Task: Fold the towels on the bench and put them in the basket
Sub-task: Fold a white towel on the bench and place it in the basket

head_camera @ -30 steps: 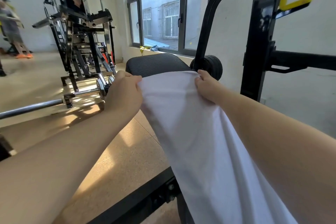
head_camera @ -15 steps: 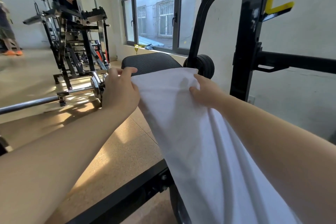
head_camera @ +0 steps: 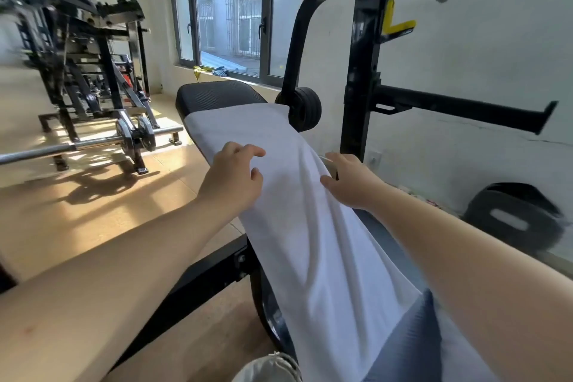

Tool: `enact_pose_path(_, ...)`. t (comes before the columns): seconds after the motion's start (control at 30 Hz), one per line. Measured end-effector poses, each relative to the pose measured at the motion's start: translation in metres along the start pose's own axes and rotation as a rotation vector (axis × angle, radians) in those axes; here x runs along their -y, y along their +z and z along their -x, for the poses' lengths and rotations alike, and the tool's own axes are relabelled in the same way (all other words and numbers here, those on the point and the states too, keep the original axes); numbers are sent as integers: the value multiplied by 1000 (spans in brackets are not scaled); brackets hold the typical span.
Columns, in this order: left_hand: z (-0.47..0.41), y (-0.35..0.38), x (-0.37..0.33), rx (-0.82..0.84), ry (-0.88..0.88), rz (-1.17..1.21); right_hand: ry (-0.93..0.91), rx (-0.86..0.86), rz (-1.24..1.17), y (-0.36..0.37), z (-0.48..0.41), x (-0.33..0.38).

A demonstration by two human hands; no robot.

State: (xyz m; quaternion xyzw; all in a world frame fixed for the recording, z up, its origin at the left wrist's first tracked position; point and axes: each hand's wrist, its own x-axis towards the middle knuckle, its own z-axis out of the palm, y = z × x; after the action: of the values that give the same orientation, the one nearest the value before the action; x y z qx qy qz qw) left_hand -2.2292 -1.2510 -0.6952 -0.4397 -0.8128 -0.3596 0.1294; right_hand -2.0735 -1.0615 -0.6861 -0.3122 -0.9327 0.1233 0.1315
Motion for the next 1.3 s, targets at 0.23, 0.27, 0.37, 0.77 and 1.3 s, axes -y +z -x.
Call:
enact_pose_path(0.23, 53, 29, -35, 275, 121, -1, 121, 115, 64, 5, 72, -36)
enact_pose_path(0.27, 58, 32, -39, 295, 127, -11, 133, 133, 71, 6, 80, -40)
enact_pose_path(0.37, 73, 41, -51, 351, 154, -37, 183, 171, 97, 13, 100, -54)
enact_pose_path(0.77, 126, 73, -77, 624, 393, -144, 330, 270, 72, 56, 161, -98)
enact_pose_path(1.3, 178, 109, -107, 693, 650, -437, 358, -11, -44, 38, 183, -132)
